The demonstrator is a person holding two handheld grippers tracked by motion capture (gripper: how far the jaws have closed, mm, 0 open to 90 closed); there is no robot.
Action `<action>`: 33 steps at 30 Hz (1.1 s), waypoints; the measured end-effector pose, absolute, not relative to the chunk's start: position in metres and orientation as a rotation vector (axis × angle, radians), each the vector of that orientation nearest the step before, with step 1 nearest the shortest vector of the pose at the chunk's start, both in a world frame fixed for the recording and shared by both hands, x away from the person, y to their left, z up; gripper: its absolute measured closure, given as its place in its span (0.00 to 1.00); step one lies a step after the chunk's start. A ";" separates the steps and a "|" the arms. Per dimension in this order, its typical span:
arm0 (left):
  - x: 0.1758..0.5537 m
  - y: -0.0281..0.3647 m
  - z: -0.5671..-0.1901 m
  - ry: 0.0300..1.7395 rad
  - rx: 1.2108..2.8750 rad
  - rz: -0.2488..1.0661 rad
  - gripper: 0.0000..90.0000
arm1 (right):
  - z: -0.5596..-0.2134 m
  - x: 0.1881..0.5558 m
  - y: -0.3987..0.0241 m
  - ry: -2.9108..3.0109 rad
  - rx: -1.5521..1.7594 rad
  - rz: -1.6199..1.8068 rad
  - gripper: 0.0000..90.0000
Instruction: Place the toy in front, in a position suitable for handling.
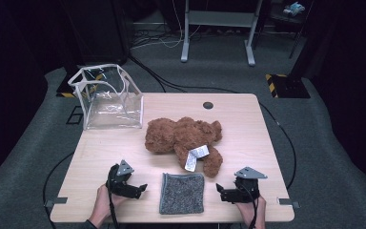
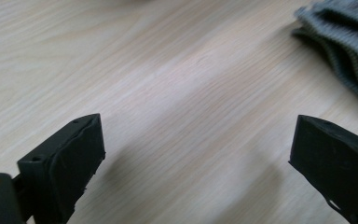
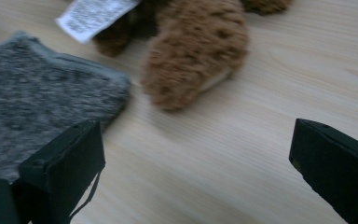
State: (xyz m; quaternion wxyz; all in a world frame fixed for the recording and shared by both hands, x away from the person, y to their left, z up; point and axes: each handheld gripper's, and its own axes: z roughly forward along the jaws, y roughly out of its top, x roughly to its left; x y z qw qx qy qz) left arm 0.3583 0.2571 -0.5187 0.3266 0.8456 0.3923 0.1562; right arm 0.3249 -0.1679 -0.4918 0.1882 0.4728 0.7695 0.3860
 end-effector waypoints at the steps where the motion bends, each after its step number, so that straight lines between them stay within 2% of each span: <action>1: 0.358 0.259 -0.520 1.036 2.204 0.424 0.01 | -0.490 0.324 -0.163 2.178 1.308 1.097 0.03; 14: 0.366 0.277 -0.527 1.093 2.196 0.456 0.00 | -0.495 0.326 -0.103 2.368 1.099 1.142 0.04; 23: 0.366 0.279 -0.529 1.091 2.165 0.471 0.00 | -0.500 0.328 -0.065 2.481 0.971 1.125 0.09; 29: 0.365 0.280 -0.531 1.101 2.132 0.473 0.00 | -0.514 0.334 -0.057 2.530 0.954 1.069 0.19; 33: 0.365 0.280 -0.531 1.101 2.132 0.474 0.00 | -0.521 0.331 -0.059 2.524 0.933 1.060 0.31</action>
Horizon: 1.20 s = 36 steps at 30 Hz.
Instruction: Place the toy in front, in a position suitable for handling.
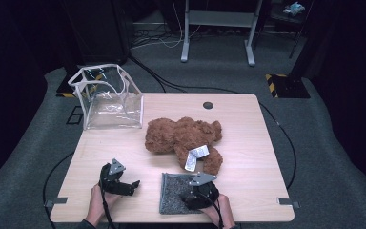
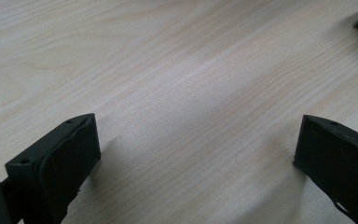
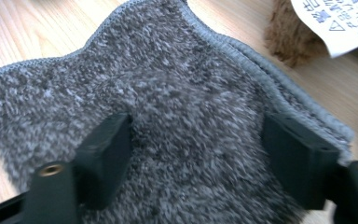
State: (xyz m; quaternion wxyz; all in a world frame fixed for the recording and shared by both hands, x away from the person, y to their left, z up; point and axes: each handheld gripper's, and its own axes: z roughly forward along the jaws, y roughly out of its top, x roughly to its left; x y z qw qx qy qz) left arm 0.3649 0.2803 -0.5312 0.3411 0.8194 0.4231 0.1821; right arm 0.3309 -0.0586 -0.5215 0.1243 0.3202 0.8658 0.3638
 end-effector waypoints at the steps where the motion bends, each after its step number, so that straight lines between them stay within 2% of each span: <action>1: 0.365 0.280 -0.531 1.100 2.132 0.474 0.00 | -0.521 0.330 -0.060 2.518 0.938 1.058 0.36; 4: 0.365 0.280 -0.531 1.101 2.131 0.474 0.00 | -0.521 0.328 -0.063 2.514 0.932 1.073 0.47; 6: 0.365 0.280 -0.531 1.101 2.131 0.474 0.00 | -0.521 0.327 -0.065 2.508 0.930 1.084 0.60; 10: 0.365 0.280 -0.531 1.099 2.132 0.474 0.00 | -0.521 0.327 -0.070 2.504 0.954 1.123 0.80; 13: 0.365 0.280 -0.531 1.101 2.131 0.474 0.00 | -0.522 0.326 -0.072 2.498 0.954 1.142 0.85; 26: 0.365 0.281 -0.531 1.104 2.137 0.483 0.00 | -0.512 0.320 -0.092 2.490 0.906 1.215 0.88; 36: 0.365 0.281 -0.531 1.106 2.136 0.481 0.00 | -0.488 0.312 -0.122 2.405 0.910 1.251 0.88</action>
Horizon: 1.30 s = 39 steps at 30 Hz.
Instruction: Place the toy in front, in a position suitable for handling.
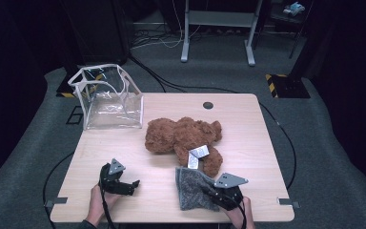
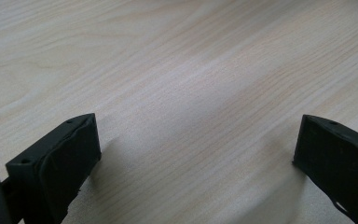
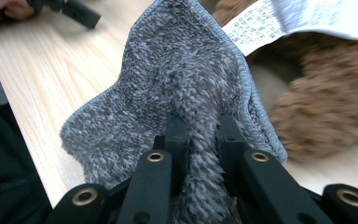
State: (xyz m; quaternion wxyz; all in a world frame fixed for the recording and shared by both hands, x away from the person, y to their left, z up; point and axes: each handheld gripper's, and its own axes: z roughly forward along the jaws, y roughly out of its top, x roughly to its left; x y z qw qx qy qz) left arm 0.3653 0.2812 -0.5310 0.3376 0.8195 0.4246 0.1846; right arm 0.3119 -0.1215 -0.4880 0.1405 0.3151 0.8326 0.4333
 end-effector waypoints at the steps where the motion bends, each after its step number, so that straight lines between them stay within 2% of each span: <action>1: 0.365 0.281 -0.531 1.105 2.137 0.482 0.00 | -0.483 0.311 -0.126 2.382 0.919 1.257 0.88; 11: 0.365 0.281 -0.531 1.109 2.137 0.474 0.00 | -0.450 0.312 -0.163 2.226 0.969 1.239 0.88; 18: 0.366 0.281 -0.531 1.113 2.134 0.476 0.00 | -0.440 0.316 -0.189 2.125 1.055 1.207 0.88; 39: 0.366 0.281 -0.531 1.116 2.135 0.481 0.00 | -0.451 0.354 -0.254 1.879 1.364 0.991 0.88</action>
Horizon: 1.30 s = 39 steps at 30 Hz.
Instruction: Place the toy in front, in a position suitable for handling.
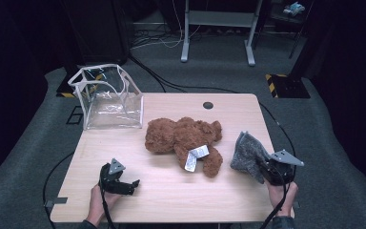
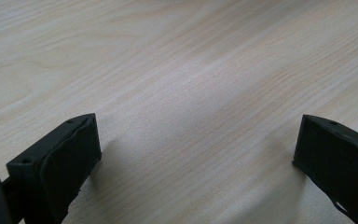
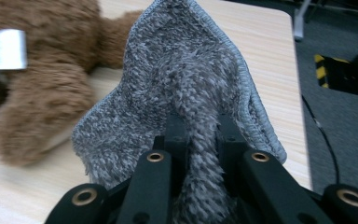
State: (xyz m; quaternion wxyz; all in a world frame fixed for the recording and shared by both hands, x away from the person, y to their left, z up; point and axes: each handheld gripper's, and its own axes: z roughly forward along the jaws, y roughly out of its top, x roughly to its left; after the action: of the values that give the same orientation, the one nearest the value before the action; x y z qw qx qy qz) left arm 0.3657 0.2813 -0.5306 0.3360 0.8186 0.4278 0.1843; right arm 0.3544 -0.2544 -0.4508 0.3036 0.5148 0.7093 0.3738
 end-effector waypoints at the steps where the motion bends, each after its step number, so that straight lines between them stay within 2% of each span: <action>1: 0.366 0.281 -0.531 1.116 2.134 0.480 0.00 | -0.451 0.356 -0.256 1.877 1.372 0.987 0.88; 9: 0.366 0.281 -0.530 1.116 2.136 0.480 0.00 | -0.459 0.372 -0.269 1.848 1.451 0.905 0.87; 21: 0.366 0.281 -0.531 1.120 2.125 0.496 0.00 | -0.488 0.404 -0.262 1.872 1.558 0.752 0.84; 32: 0.366 0.281 -0.531 1.119 2.125 0.498 0.00 | -0.505 0.411 -0.264 1.883 1.635 0.711 0.81; 34: 0.366 0.281 -0.531 1.117 2.133 0.483 0.00 | -0.506 0.412 -0.265 1.893 1.645 0.710 0.76; 36: 0.366 0.281 -0.531 1.117 2.133 0.485 0.00 | -0.508 0.413 -0.264 1.893 1.669 0.701 0.66; 37: 0.366 0.281 -0.531 1.118 2.128 0.490 0.00 | -0.509 0.413 -0.265 1.885 1.680 0.702 0.60; 38: 0.366 0.281 -0.531 1.119 2.128 0.489 0.00 | -0.509 0.413 -0.266 1.892 1.675 0.701 0.44; 39: 0.366 0.281 -0.531 1.119 2.128 0.488 0.00 | -0.509 0.414 -0.267 1.895 1.684 0.702 0.38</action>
State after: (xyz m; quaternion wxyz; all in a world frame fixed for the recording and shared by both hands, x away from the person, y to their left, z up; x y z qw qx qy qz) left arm 0.3656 0.2807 -0.5310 0.3373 0.8165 0.4295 0.1874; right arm 0.4136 -0.2667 -0.5086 0.2527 0.6194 0.6970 0.2584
